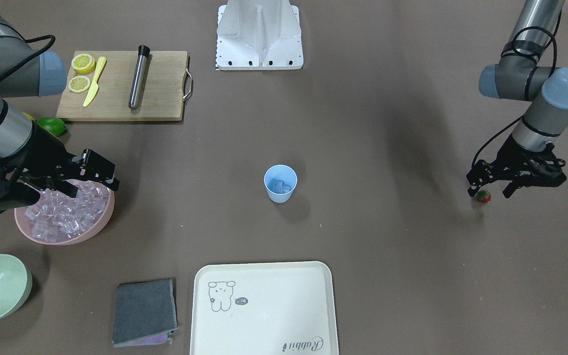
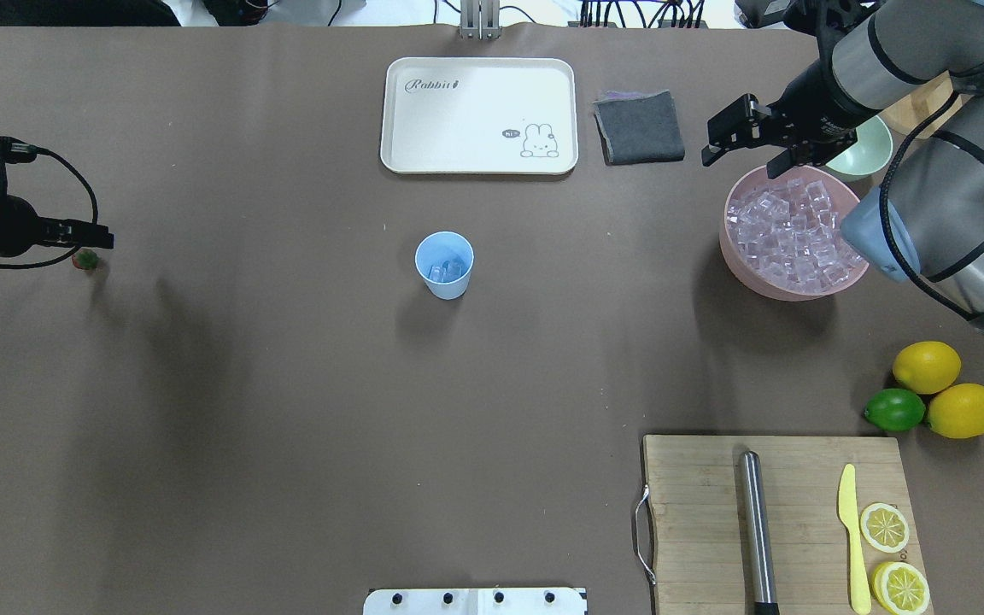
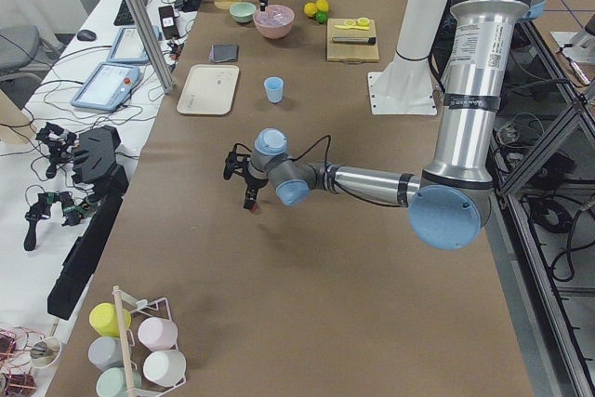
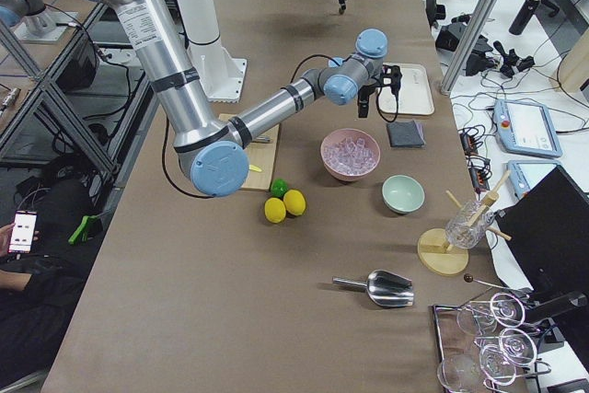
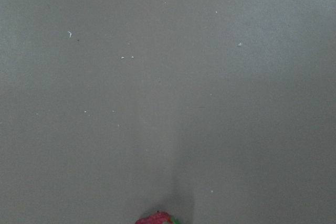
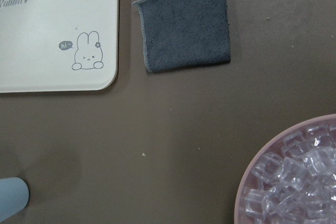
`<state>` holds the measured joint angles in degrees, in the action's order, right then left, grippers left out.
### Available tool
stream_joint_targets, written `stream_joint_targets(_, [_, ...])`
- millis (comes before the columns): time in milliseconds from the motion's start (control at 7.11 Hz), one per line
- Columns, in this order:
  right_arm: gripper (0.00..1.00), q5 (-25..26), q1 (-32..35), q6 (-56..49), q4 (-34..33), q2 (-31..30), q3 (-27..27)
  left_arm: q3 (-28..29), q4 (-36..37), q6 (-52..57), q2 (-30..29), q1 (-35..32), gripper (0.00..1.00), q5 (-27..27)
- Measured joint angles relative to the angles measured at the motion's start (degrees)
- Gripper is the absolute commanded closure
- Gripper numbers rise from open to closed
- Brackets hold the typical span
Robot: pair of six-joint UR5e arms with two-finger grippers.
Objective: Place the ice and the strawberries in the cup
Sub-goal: 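Lower the left gripper onto the red strawberry and grasp it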
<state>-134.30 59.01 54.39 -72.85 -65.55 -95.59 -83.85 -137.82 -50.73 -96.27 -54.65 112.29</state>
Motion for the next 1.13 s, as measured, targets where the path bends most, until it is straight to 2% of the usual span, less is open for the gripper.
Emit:
stream_joint_targets(141, [0.01,0.0,-0.03,0.0,0.0,0.03,0.06,1.71,-1.66,0.0,-0.16,0.19,0.03,-0.28])
stream_joint_targets(281, [0.01,0.0,-0.03,0.05,-0.01,0.06,0.06,2.9,-3.08,0.01,-0.08,0.38,0.13,-0.34])
stream_joint_targets(422, [0.01,0.0,-0.03,0.09,-0.01,0.06,0.02,3.49,-3.72,0.02,-0.02,0.69,0.41,-0.34])
stream_joint_targets(563, [0.01,0.0,-0.03,0.12,-0.01,0.1,-0.06,3.67,-3.94,0.0,0.01,0.95,0.77,-0.33])
stream_joint_targets(704, [0.01,-0.02,-0.03,0.16,-0.01,0.13,-0.1,3.64,-4.03,0.04,0.13,1.06,0.99,-0.3])
stream_joint_targets(1126, [0.01,-0.05,-0.02,0.23,-0.01,0.18,-0.21,3.19,-3.97,2.39,1.04,1.05,1.0,0.17])
